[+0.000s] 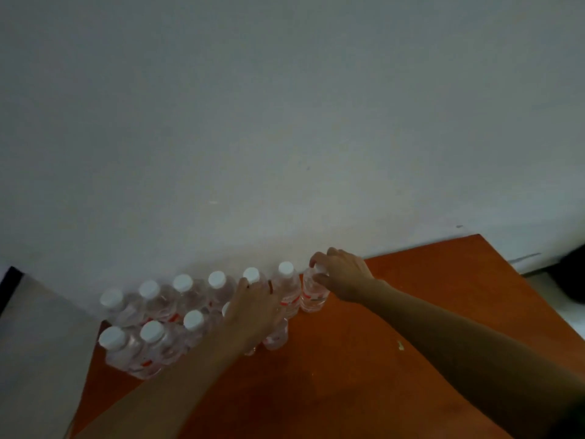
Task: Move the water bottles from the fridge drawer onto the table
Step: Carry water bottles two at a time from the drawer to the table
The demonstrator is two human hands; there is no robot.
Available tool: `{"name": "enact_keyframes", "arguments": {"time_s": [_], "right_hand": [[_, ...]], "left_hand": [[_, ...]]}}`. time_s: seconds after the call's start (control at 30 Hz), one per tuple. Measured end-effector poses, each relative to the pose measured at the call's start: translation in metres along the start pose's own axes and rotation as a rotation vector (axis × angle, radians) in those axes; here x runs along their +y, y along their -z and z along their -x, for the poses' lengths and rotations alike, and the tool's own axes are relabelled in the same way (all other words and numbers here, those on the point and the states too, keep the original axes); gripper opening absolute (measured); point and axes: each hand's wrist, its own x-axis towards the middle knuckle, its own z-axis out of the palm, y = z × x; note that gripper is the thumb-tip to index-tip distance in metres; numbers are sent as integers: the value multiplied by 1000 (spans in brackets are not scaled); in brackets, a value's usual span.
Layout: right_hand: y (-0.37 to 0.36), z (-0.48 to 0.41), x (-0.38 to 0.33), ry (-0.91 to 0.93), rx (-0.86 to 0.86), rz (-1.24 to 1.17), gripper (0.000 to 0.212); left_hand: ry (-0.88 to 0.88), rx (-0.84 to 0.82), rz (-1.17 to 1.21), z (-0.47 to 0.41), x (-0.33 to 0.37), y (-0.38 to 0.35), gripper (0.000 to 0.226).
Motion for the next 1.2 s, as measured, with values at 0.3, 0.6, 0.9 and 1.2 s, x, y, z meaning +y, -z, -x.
{"name": "enact_keyframes", "arguments": {"time_s": [0.3,0.6,0.9,1.2], "right_hand": [[-7,-12,-9,-90,-12,-49,45],[23,78,25,-246,12,-145,52],[48,317,134,-511,84,-215,42],[64,590,238,-917,281,-223,37]], "left_hand": [[-31,27,147,2,-11,-1,44],[-66,165,129,11,33,36,35],[-372,93,140,48,251,78,26],[-741,91,220,91,515,104,19]]}}
